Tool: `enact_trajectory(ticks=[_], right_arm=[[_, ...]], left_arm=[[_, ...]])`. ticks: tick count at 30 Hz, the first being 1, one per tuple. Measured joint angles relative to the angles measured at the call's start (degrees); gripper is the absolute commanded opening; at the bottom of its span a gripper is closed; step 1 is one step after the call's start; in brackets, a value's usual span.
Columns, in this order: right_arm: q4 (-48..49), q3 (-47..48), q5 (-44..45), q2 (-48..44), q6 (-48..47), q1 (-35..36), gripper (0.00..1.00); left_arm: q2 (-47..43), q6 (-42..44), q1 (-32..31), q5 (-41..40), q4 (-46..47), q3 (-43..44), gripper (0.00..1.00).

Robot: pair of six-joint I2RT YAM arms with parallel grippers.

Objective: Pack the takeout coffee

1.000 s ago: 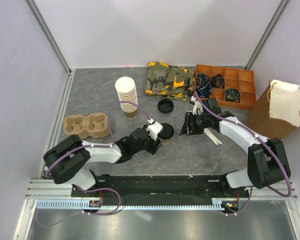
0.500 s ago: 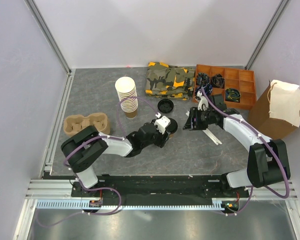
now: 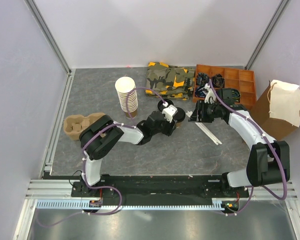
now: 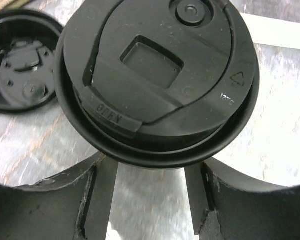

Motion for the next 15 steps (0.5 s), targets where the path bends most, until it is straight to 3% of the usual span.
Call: enact_trajectory(ticks=[7,10,12,15], right_arm=[[-0.52,2.43,0.04,-0.26,-1.95,-1.25,0.57],[-0.96,2.80,0.11,-1.68,-3.26,-1.36,0.60],[-1.27,3.26,0.20,-3.41,-4.13,-1.42,0.61],[-1.44,4.48,0.66,-6.67,-4.90,-1.53,0.64]], left_arm=[[2.32,-0.04,1.18,3.65,-1.62,3.26,0.78],[0.76,0.02,1.33,5.86,-2.12,1.51,0.93],[-2.78,0.46,1.31,7.91,-2.78,-1.75,1.00],[-12.17,0.72,1.25,10.62,-5.77,-7.50,1.00]])
